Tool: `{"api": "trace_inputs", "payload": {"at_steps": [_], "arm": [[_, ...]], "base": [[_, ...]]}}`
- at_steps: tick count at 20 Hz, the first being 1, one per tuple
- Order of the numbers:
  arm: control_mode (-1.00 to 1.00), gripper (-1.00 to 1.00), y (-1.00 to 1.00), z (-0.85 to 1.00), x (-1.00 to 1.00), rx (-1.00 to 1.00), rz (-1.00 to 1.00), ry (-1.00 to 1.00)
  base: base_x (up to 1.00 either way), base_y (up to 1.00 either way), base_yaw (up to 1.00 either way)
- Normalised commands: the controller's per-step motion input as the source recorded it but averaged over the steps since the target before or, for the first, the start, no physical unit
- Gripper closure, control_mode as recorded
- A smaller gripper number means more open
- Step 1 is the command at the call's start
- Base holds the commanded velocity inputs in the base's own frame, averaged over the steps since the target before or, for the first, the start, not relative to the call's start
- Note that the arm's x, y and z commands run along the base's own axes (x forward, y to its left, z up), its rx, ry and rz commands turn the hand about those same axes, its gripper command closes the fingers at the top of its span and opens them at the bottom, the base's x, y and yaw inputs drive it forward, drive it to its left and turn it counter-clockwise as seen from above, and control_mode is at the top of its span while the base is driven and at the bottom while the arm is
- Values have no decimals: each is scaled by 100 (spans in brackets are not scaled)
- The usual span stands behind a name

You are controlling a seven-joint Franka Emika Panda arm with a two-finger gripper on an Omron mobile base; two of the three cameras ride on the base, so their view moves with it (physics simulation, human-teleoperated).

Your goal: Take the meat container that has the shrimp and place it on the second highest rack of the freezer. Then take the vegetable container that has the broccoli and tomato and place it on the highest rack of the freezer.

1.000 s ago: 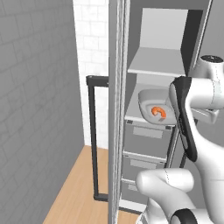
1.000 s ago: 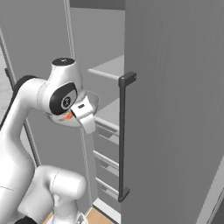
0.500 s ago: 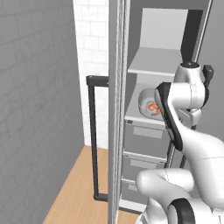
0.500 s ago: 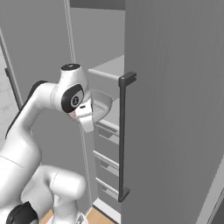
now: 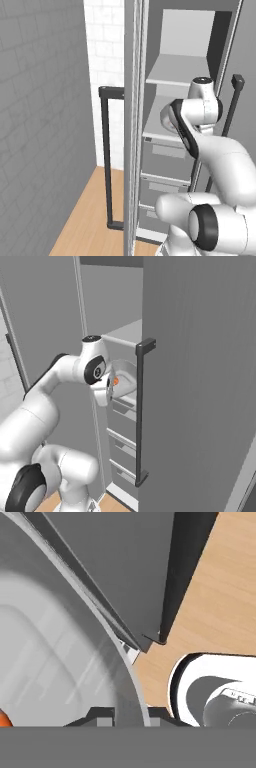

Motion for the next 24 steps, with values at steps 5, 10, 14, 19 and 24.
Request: {"api": "trace_inputs", "payload": {"at_steps": [5, 10, 14, 19, 24], "arm": [[-100, 100, -14, -22, 62, 1, -12, 0], [-100, 100, -2, -53, 43, 0, -5, -3], [-100, 100, -7, -26, 50, 1, -6, -1], [-100, 100, -5, -7, 74, 0, -6, 0], [-100, 100, -22, -40, 41, 0, -3, -2]], "base": [[0, 0, 0], [0, 0, 0], [0, 0, 0], [0, 0, 0], [0, 0, 0]]}}
